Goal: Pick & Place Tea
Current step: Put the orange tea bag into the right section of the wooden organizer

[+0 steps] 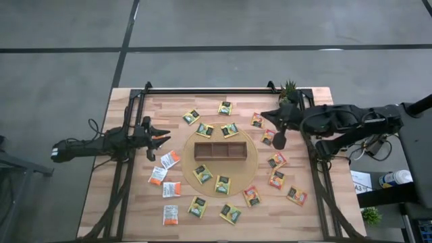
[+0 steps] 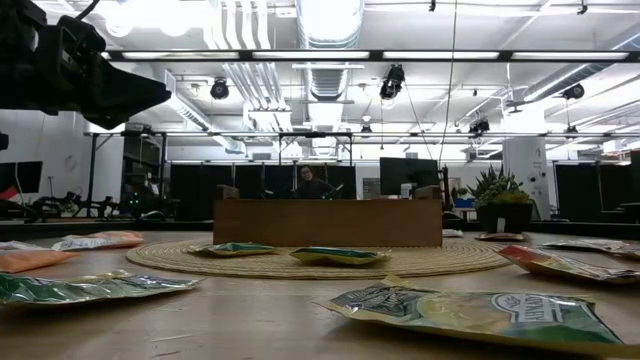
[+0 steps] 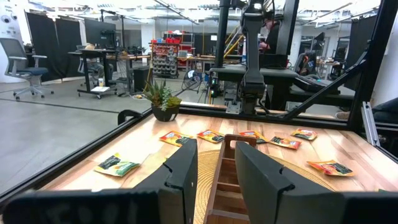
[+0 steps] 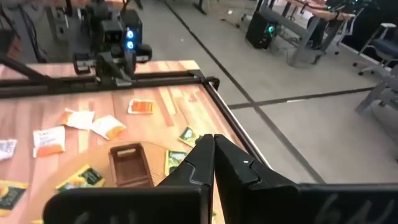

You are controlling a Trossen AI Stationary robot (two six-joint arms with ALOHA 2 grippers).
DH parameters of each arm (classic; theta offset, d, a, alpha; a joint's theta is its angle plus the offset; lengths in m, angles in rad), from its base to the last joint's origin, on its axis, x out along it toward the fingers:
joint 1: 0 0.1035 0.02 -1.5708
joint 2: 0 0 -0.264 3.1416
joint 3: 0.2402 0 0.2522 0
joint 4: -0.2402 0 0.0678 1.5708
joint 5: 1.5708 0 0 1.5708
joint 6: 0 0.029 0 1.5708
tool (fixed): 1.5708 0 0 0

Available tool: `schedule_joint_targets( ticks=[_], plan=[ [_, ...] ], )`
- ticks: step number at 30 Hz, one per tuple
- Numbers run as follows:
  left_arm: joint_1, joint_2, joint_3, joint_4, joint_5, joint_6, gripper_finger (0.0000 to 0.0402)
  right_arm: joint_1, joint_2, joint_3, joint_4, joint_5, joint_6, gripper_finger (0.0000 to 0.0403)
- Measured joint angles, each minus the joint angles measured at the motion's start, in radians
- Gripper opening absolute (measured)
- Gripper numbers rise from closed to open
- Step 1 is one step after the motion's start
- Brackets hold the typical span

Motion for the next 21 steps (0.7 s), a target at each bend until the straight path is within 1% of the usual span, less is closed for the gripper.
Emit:
schedule_joint_targets(
  ticks=[5, 14, 16, 21],
  plan=[
    [0.0, 0.0, 0.0, 0.0, 0.0, 0.0, 0.0104, 0.0, 0.046, 0.025, -0.039, -0.004, 0.009, 0.0009],
    [0.0, 0.0, 0.0, 0.0, 0.0, 0.0, 0.0104, -0.009, 0.057, 0.022, -0.046, -0.012, 0.024, 0.0009],
    [0.0, 0.0, 0.0, 0.0, 0.0, 0.0, 0.0104, -0.027, 0.056, 0.022, -0.062, -0.048, 0.032, 0.0009],
    [0.0, 0.0, 0.0, 0.0, 0.0, 0.0, 0.0104, -0.105, 0.057, 0.022, -0.134, -0.186, 0.095, 0.0009]
  ],
)
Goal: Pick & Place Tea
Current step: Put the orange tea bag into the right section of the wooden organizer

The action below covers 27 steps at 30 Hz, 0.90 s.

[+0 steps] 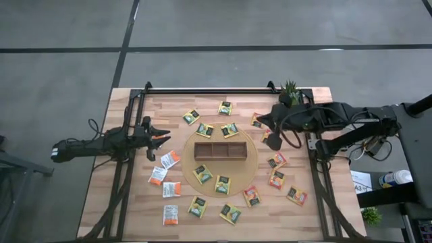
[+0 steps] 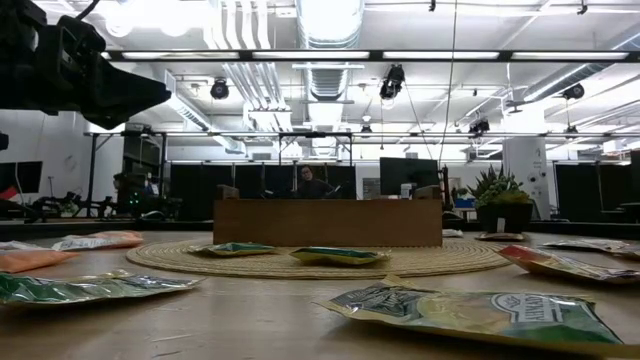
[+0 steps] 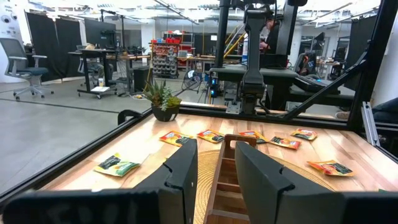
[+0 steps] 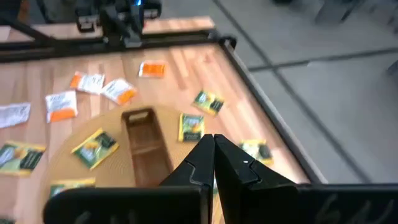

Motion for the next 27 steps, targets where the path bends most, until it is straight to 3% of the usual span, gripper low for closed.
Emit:
schedule_joint_targets(
  ticks=[10, 27],
  plan=[
    [0.0, 0.0, 0.0, 0.0, 0.0, 0.0, 0.0104, -0.109, 0.003, 0.0, -0.165, -0.212, -0.143, 0.0009],
    [0.0, 0.0, 0.0, 0.0, 0.0, 0.0, 0.0104, -0.259, 0.003, -0.001, -0.366, -0.221, -0.472, 0.0009]
  ],
)
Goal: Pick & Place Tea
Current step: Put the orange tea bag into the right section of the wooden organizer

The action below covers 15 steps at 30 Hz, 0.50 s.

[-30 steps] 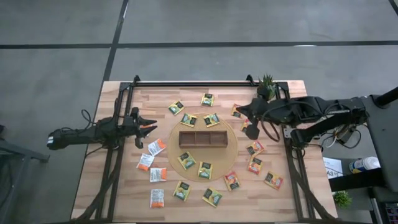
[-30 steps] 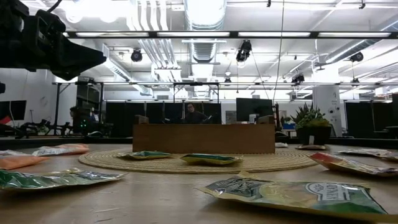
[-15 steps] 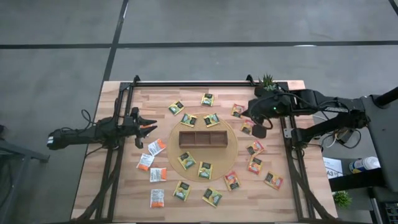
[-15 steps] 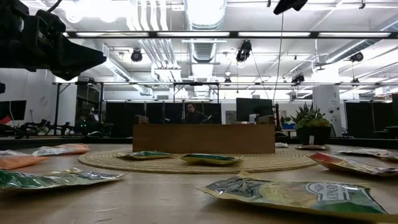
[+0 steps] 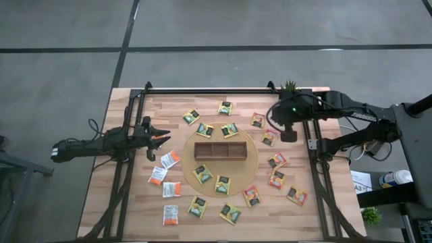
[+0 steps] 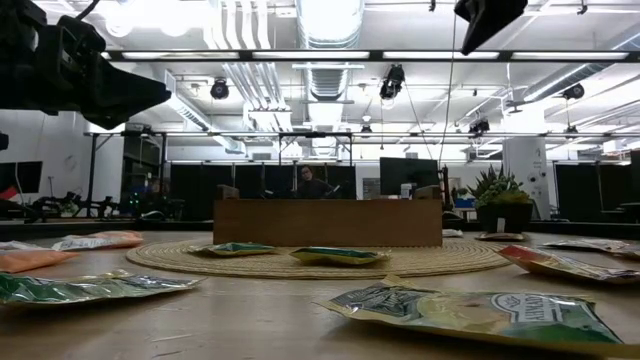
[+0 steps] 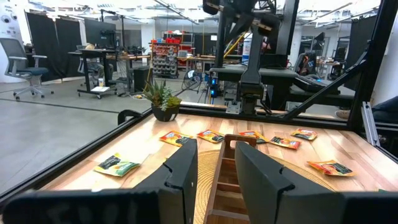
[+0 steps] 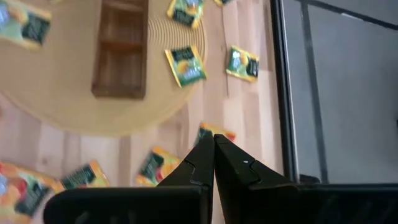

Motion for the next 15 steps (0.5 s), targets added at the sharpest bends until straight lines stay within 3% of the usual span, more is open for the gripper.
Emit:
schedule_joint_targets(
  ticks=[8, 15],
  plan=[
    [0.0, 0.0, 0.0, 0.0, 0.0, 0.0, 0.0104, -0.067, 0.0, -0.015, -0.052, 0.003, -0.14, 0.0009],
    [0.0, 0.0, 0.0, 0.0, 0.0, 0.0, 0.0104, -0.08, 0.0, -0.034, -0.055, 0.005, -0.166, 0.0009]
  ],
)
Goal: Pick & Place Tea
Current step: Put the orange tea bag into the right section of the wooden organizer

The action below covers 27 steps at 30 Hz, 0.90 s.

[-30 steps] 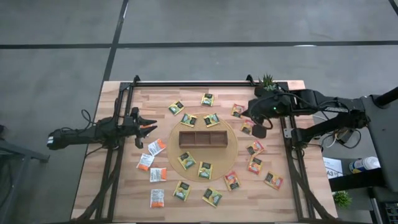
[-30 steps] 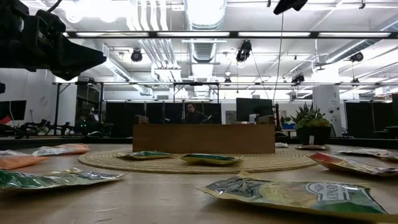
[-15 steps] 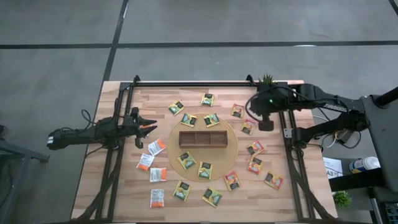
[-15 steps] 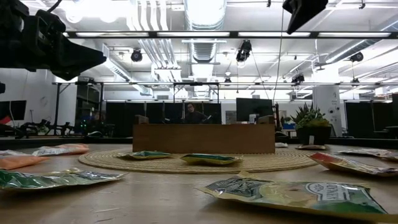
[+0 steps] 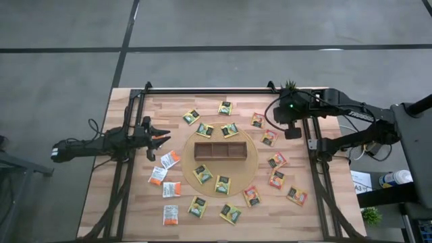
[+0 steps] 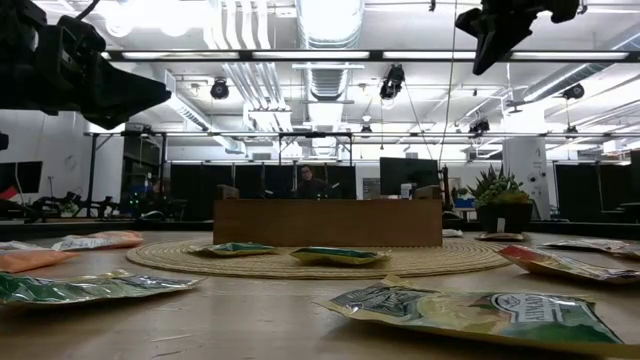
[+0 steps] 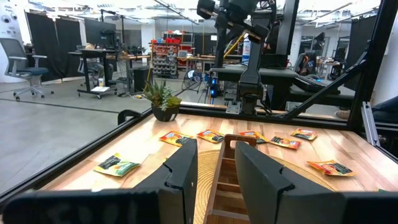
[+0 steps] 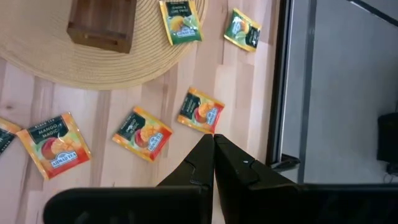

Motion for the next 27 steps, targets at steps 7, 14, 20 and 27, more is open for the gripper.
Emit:
schedule_joint_targets(
  ticks=[7, 14, 20, 27],
  plan=[
    [0.0, 0.0, 0.0, 0.0, 0.0, 0.0, 0.0104, 0.0, 0.0, -0.01, -0.001, 0.001, -0.004, 0.0009],
    [0.0, 0.0, 0.0, 0.0, 0.0, 0.0, 0.0104, -0.043, 0.01, -0.047, 0.001, -0.001, 0.003, 0.0009],
    [0.0, 0.0, 0.0, 0.0, 0.0, 0.0, 0.0104, -0.093, 0.074, -0.101, 0.006, -0.001, 0.004, 0.0009],
    [0.0, 0.0, 0.0, 0.0, 0.0, 0.0, 0.0104, -0.106, 0.183, -0.142, 0.018, -0.003, 0.004, 0.0009]
  ],
)
